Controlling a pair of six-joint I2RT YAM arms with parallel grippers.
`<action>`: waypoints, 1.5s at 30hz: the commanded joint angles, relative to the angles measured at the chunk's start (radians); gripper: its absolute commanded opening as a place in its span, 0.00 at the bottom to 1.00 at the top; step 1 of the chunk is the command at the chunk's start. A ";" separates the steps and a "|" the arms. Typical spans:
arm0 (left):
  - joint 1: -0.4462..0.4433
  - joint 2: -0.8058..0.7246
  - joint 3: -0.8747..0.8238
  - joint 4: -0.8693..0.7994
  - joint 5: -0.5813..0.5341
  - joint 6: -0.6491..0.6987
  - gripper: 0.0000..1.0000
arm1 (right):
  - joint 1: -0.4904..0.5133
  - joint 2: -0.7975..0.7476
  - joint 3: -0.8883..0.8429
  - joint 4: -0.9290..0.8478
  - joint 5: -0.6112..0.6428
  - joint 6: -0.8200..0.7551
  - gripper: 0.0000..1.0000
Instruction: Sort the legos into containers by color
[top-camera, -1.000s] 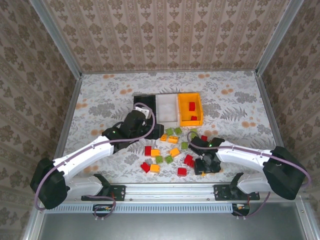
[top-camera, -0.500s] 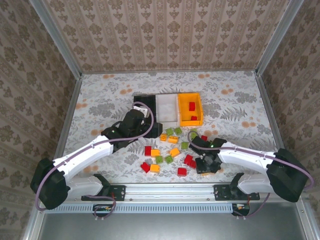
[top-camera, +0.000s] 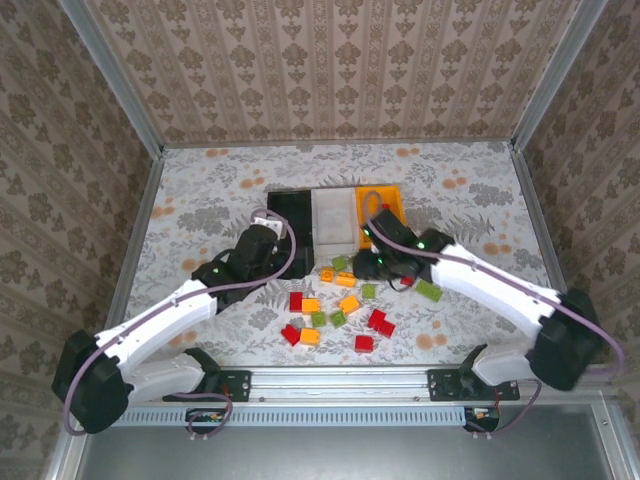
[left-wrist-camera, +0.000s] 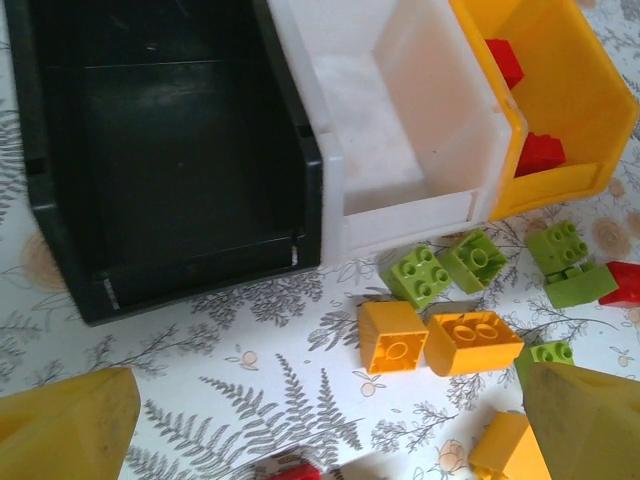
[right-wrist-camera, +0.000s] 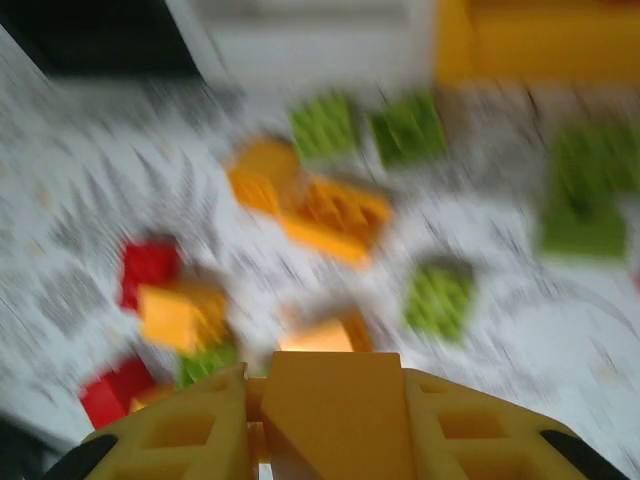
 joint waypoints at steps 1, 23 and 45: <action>0.013 -0.064 -0.025 -0.041 -0.040 -0.012 1.00 | -0.016 0.191 0.166 0.143 0.046 -0.029 0.29; 0.059 -0.077 -0.087 -0.031 0.050 0.027 1.00 | -0.086 0.570 0.561 0.094 0.196 -0.009 0.64; -0.154 0.453 0.136 0.022 0.009 0.144 0.82 | -0.140 -0.019 -0.082 0.231 0.176 0.044 0.66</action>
